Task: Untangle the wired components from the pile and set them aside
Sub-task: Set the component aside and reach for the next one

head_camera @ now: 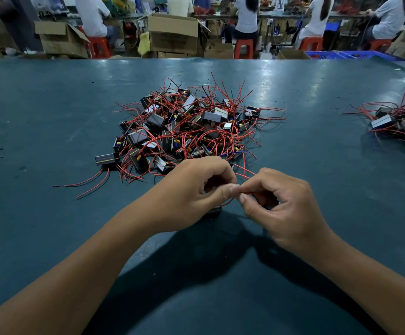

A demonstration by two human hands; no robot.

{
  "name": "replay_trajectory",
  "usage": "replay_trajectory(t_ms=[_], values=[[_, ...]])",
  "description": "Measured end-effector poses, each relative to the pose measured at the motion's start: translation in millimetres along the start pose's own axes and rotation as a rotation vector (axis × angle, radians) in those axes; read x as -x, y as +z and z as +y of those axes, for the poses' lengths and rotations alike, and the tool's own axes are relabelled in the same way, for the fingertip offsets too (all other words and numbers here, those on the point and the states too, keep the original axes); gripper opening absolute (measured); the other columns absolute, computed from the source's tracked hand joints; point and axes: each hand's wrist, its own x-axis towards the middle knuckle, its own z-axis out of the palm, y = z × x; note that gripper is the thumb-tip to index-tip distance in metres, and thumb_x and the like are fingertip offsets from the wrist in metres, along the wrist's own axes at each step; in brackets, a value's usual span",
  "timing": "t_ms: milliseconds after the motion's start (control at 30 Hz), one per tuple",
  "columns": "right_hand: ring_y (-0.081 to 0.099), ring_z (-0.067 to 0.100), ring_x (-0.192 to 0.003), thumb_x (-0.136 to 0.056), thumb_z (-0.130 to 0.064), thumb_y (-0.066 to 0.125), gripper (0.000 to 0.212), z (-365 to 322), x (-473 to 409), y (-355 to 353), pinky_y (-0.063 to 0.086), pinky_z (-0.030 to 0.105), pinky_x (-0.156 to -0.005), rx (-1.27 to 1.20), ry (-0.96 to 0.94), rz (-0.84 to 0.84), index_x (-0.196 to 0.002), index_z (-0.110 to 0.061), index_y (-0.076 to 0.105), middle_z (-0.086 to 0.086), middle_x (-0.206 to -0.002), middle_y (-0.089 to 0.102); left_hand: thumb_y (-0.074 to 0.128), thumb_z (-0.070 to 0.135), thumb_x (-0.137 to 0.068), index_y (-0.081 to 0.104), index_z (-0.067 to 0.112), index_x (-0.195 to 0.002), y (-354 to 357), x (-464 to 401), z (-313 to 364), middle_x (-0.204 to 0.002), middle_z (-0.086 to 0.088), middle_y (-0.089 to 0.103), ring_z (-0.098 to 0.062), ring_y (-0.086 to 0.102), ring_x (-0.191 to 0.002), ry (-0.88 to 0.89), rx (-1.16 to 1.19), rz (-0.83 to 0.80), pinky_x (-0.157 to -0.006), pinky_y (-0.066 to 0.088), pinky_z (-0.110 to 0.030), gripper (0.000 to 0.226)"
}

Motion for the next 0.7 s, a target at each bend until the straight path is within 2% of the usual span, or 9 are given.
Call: replay_trajectory(t_ms=[100, 333, 467, 533, 600, 700], values=[[0.049, 0.005, -0.061, -0.082, -0.008, 0.071, 0.005, 2.5, 0.2, 0.3, 0.033, 0.012, -0.06, 0.002, 0.018, 0.008, -0.082, -0.013, 0.072, -0.016, -0.069, 0.051, 0.063, 0.023, -0.098, 0.064, 0.011, -0.087, 2.6, 0.3, 1.7, -0.069, 0.008, 0.056, -0.004, 0.045, -0.06, -0.09, 0.099, -0.024, -0.055, 0.037, -0.021, 0.016], [0.047, 0.005, -0.06, -0.082, -0.008, 0.07, 0.006, 1.0, 0.0, 1.1, 0.032, 0.012, -0.059, 0.007, 0.021, 0.012, -0.078, -0.012, 0.069, -0.012, -0.068, 0.051, 0.062, 0.017, -0.098, 0.064, 0.011, -0.083, 4.1, -0.4, 3.0, -0.062, 0.012, 0.05, -0.002, 0.04, -0.054, -0.175, 0.213, -0.038, -0.053, 0.033, -0.016, 0.016], [0.049, 0.006, -0.06, -0.083, -0.009, 0.071, 0.006, 0.4, -1.4, -0.8, 0.036, 0.014, -0.06, 0.01, -0.003, -0.028, -0.078, -0.012, 0.069, -0.014, -0.068, 0.051, 0.06, 0.019, -0.099, 0.065, 0.011, -0.082, 5.5, -3.4, -4.2, -0.066, 0.005, 0.052, -0.007, 0.042, -0.059, -0.258, 0.29, 0.018, -0.057, 0.035, -0.024, 0.02], [0.053, 0.009, -0.062, -0.085, -0.014, 0.072, 0.005, 1.6, -2.8, -6.1, 0.041, 0.018, -0.06, 0.009, -0.024, -0.071, -0.081, -0.014, 0.07, -0.013, -0.07, 0.055, 0.059, 0.021, -0.1, 0.066, 0.013, -0.086, 3.7, -4.4, -9.4, -0.068, 0.011, 0.057, -0.002, 0.047, -0.059, -0.284, 0.284, 0.052, -0.058, 0.039, -0.018, 0.017], [0.059, 0.012, -0.065, -0.088, -0.025, 0.07, 0.009, 4.5, -4.4, -14.2, 0.046, 0.023, -0.06, 0.007, -0.025, -0.088, -0.084, -0.016, 0.072, -0.011, -0.073, 0.062, 0.063, 0.022, -0.098, 0.066, 0.015, -0.092, 3.3, -4.2, -14.2, -0.075, 0.01, 0.063, -0.003, 0.054, -0.066, -0.289, 0.228, 0.02, -0.062, 0.046, -0.022, 0.009], [0.066, 0.017, -0.066, -0.094, -0.031, 0.059, 0.019, 10.7, -8.6, -27.2, 0.052, 0.029, -0.056, -0.096, 0.097, -0.001, -0.087, -0.019, 0.072, -0.003, -0.075, 0.069, 0.069, 0.025, -0.094, 0.067, 0.021, -0.09, 6.0, -2.3, -19.2, -0.075, 0.021, 0.063, 0.001, 0.052, -0.063, -0.263, 0.099, -0.02, -0.061, 0.042, -0.017, 0.006]])
